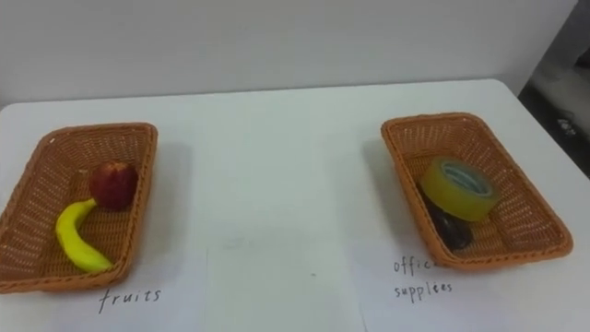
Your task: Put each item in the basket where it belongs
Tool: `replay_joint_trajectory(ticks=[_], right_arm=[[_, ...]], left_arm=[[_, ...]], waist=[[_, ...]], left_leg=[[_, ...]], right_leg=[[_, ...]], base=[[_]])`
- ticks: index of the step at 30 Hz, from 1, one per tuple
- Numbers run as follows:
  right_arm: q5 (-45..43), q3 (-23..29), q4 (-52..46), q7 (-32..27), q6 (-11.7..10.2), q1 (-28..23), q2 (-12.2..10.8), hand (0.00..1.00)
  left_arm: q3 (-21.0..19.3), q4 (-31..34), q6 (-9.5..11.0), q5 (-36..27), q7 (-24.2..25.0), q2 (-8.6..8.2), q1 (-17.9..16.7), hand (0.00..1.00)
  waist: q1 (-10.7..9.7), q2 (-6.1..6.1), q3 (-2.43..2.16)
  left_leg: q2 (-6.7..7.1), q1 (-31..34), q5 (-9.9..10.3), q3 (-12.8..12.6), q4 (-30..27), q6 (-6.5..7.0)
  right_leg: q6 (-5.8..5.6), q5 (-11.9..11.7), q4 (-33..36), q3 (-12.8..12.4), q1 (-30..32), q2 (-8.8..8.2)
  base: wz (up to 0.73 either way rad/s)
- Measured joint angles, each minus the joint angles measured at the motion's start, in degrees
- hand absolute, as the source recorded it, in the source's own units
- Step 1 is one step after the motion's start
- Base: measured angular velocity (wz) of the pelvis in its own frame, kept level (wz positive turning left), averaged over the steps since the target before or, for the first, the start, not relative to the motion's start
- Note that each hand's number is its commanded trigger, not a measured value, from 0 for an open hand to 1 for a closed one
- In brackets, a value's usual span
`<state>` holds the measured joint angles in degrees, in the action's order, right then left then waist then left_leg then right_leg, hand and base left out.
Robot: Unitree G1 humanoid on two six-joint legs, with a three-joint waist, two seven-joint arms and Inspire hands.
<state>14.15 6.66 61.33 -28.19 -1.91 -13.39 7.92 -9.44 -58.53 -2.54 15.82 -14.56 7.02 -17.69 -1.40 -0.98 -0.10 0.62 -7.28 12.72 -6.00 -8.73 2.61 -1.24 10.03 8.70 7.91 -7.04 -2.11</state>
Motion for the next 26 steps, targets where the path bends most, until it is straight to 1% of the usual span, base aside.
replay_joint_trajectory(ticks=[2,4,6,8,10,12,15,17,19,23,25,26], right_arm=[[-7.38,-3.28,-0.08,2.63,0.15,1.37,-0.01,0.0],[-11.67,-5.09,-0.15,4.05,0.06,2.43,-0.02,0.0],[-13.72,-7.53,-0.45,4.95,0.03,3.42,0.0,0.0],[-15.06,-10.01,-1.5,5.93,-0.18,3.83,-0.01,0.0],[-16.7,-12.21,-1.48,6.94,-0.8,4.53,-0.28,0.0],[-17.06,-12.7,-1.48,7.9,-1.31,5.01,-0.45,0.0],[-16.99,-13.92,-1.46,8.56,-2.04,5.28,-0.5,0.0],[-16.98,-14.32,-1.4,9.52,-2.28,5.28,-0.5,0.0],[-16.84,-14.41,-1.31,10.83,-2.42,5.31,-0.5,0.0],[-16.18,-14.34,-1.17,13.3,-2.47,5.31,-0.5,0.0],[-14.0,-14.34,-0.4,15.37,-2.6,5.3,-0.5,0.0],[-12.81,-14.3,0.78,16.33,-3.18,5.4,-0.5,0.0]], left_arm=[[1.9,-0.84,0.02,0.05,-0.01,-0.02,0.88,0.0],[3.06,-0.92,0.14,0.16,-0.01,-0.06,1.53,0.0],[4.38,-0.87,0.3,0.05,-0.14,0.03,1.61,0.0],[5.96,-0.31,0.39,0.06,-0.19,0.03,1.92,0.0],[7.27,0.22,0.57,0.04,-0.19,0.05,2.26,0.0],[7.78,0.23,0.72,0.03,-0.19,0.01,2.41,0.0],[7.91,0.22,1.19,-0.01,-0.02,0.02,2.72,0.0],[7.94,0.22,1.74,-0.18,0.13,0.02,3.25,0.0],[8.07,0.22,2.76,-0.47,0.39,0.03,3.48,0.0],[7.98,0.46,3.5,-0.48,1.29,0.03,3.91,0.0],[8.0,0.44,4.45,-0.58,1.75,-0.02,4.26,0.0],[7.98,0.44,4.89,-0.56,1.75,-0.13,4.36,0.0]], waist=[[1.17,0.31,0.16],[1.84,0.5,0.25],[2.12,0.61,0.25],[2.92,0.77,0.25],[3.17,0.81,0.24],[3.48,0.85,0.24],[3.36,0.75,0.23],[3.36,0.67,0.29],[3.36,0.63,0.3],[3.24,0.68,0.29],[3.13,0.69,0.31],[3.16,0.68,0.32]], left_leg=[[-0.03,0.07,0.0,0.01,0.0,0.0],[-0.03,0.24,0.01,0.19,0.03,-0.02],[0.04,0.81,0.02,0.69,-0.02,-0.04],[0.08,0.94,0.01,0.89,-0.42,-0.06],[0.08,1.2,0.0,1.48,-0.48,-0.07],[0.07,1.27,0.0,1.52,-0.48,-0.08],[0.08,1.54,0.0,1.76,-0.52,-0.08],[0.08,1.69,0.0,2.05,-0.55,-0.08],[0.09,1.7,0.0,2.16,-0.61,-0.07],[0.14,1.75,0.01,2.42,-0.91,-0.07],[0.21,1.82,0.01,3.08,-0.88,-0.07],[0.22,1.82,0.01,3.13,-0.9,-0.07]], right_leg=[[0.01,-0.01,-0.03,0.03,0.08,0.03],[0.02,-0.02,-0.07,0.15,0.11,0.05],[0.02,-0.02,-0.08,0.45,0.06,0.06],[0.02,-0.03,-0.08,0.77,0.1,0.08],[0.02,-0.02,-0.09,1.56,0.05,0.04],[0.02,-0.02,-0.11,1.73,0.05,0.03],[0.02,-0.02,-0.14,2.24,0.11,-0.02],[0.02,-0.02,-0.15,2.54,0.12,-0.09],[0.02,-0.02,-0.14,3.09,0.05,-0.16],[0.02,-0.02,-0.14,3.41,-0.2,-0.23],[0.02,-0.02,-0.14,3.88,-0.56,-0.27],[0.02,-0.02,-0.15,3.97,-0.68,-0.28]], base=[[0.0],[0.03],[0.11],[0.09],[0.15],[0.07],[0.04],[0.07],[0.0],[0.03],[0.13],[0.09]])
